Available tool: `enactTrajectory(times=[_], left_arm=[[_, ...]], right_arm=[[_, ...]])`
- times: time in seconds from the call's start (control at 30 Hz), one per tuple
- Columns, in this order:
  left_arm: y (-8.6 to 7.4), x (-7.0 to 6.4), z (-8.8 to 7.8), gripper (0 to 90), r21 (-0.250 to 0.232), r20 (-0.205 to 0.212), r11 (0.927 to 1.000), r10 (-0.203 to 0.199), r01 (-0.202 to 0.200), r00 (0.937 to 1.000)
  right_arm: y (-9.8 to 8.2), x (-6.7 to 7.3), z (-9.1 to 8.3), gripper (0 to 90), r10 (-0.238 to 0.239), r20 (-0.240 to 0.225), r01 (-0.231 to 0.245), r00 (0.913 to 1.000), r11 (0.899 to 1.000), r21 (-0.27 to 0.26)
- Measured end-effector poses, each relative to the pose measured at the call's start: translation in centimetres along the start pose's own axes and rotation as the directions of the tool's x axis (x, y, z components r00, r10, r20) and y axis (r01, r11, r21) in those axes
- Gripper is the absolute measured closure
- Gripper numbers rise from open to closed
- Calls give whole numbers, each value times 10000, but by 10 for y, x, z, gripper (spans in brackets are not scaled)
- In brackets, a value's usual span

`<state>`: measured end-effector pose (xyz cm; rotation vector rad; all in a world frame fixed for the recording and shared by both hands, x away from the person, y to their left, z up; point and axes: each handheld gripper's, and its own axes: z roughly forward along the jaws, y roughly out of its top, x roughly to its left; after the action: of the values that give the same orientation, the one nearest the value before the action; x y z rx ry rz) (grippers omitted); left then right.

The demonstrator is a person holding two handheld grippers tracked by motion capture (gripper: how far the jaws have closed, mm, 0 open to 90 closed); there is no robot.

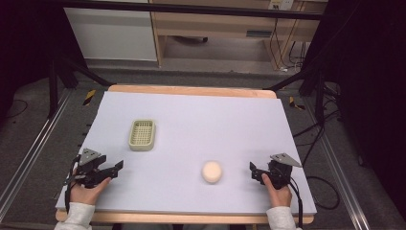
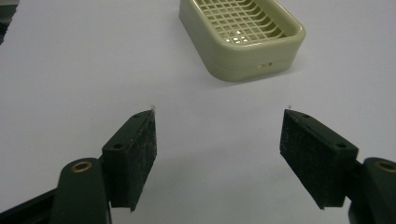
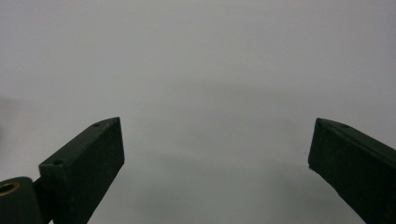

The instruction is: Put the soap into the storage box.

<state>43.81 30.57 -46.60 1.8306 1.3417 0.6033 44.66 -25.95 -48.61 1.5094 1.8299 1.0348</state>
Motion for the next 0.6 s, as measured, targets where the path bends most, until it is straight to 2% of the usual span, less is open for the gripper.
enactTrajectory(times=[0.4,0.5,0.6], left_arm=[[1,-6,1,277,-4,6,9996,283,-283,9996],[2,-8,1,276,-41,36,9997,249,-249,9997],[3,-10,1,276,-36,84,9991,415,-415,9991]], right_arm=[[0,0,1,43,9,-19,-8,10000,9999,132],[0,0,1,43,-32,22,31,10000,9999,131],[0,0,1,43,-11,33,10,10000,9999,126]])
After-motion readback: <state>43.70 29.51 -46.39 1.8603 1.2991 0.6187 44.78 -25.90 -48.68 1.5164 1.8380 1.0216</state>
